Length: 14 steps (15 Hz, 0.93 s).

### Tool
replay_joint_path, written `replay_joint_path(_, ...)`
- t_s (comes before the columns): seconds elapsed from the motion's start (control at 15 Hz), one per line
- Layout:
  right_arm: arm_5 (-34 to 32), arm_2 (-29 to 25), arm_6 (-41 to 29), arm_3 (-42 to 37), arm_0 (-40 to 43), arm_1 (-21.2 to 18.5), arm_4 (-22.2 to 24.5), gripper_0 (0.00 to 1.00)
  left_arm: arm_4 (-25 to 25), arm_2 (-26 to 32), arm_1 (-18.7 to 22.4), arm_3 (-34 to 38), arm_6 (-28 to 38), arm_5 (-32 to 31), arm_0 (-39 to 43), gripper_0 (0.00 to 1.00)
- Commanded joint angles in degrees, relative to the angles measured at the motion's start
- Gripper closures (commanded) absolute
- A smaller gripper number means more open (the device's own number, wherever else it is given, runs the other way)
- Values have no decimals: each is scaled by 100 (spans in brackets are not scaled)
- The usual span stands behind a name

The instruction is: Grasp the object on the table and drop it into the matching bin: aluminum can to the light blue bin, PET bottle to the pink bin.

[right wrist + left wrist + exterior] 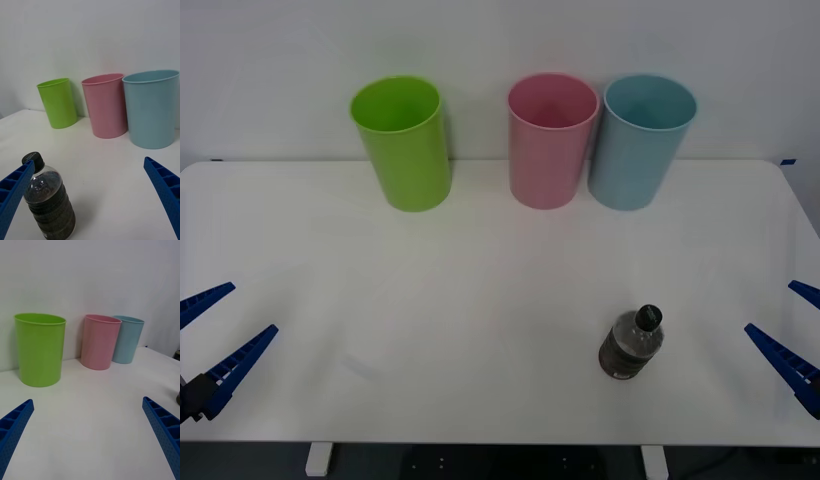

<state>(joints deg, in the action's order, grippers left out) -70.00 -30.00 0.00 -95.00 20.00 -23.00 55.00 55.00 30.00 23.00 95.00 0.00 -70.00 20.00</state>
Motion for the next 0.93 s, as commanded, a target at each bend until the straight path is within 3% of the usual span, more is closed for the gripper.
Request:
replay_joint_path(0.07, 0, 0, 0, 0, 0, 0, 0, 0, 0, 0, 0, 0, 0, 0, 0, 0)
replay_joint_path(0.6, -84, 188, 158, 254, 153, -231, 37, 0, 0, 0, 0, 0, 0, 0, 0, 0)
replay_joint_path(0.93, -216, 469, 958, 676, 136, -530, 37, 0, 0, 0, 0, 0, 0, 0, 0, 0)
